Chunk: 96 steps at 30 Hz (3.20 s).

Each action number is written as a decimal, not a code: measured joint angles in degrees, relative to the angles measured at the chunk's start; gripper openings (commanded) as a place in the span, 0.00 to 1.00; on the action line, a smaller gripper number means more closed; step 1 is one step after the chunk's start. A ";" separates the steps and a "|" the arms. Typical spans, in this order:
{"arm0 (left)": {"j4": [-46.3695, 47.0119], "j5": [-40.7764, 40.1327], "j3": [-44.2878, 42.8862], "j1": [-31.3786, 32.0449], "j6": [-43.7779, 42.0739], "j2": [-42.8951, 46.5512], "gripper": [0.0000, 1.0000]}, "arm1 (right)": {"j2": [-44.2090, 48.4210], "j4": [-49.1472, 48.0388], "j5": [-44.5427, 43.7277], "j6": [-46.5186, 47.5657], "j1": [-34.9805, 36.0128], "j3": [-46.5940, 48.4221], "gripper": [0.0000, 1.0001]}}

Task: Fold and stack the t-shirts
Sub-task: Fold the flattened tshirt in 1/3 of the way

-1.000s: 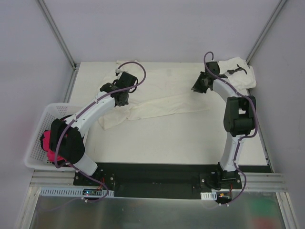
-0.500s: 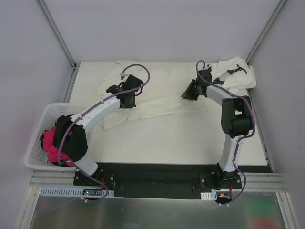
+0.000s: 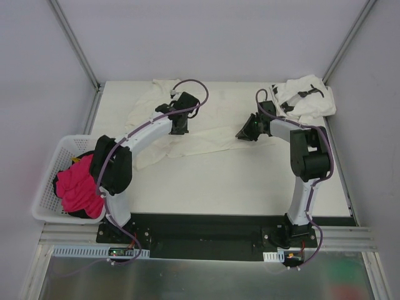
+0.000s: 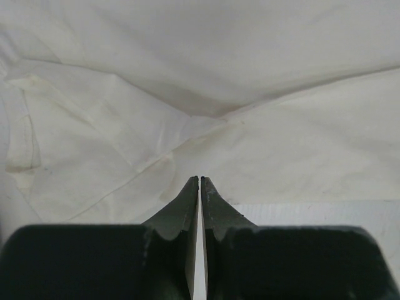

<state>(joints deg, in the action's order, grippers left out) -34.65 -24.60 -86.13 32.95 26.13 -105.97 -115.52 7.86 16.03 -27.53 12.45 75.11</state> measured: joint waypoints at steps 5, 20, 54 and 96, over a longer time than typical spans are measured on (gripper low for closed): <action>0.70 -1.31 -1.51 0.00 -1.97 3.48 0.05 | 2.95 -0.74 0.70 -1.09 -1.84 -4.81 0.22; 0.74 -10.34 -2.93 -0.04 -9.09 22.40 0.13 | 14.47 -2.71 -0.24 -3.91 -11.37 -20.41 0.22; 1.73 -1.68 34.16 -1.97 28.37 32.57 0.29 | 29.18 5.16 -4.02 -2.97 -14.49 -21.64 0.27; 15.98 0.17 48.11 -11.74 41.99 26.80 0.38 | 30.53 0.98 -1.75 -3.48 -16.33 -23.71 0.27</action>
<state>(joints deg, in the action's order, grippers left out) -18.68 -24.43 -38.02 21.21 68.12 -79.18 -84.99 8.84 14.28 -31.00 -3.88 51.40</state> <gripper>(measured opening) 0.442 0.269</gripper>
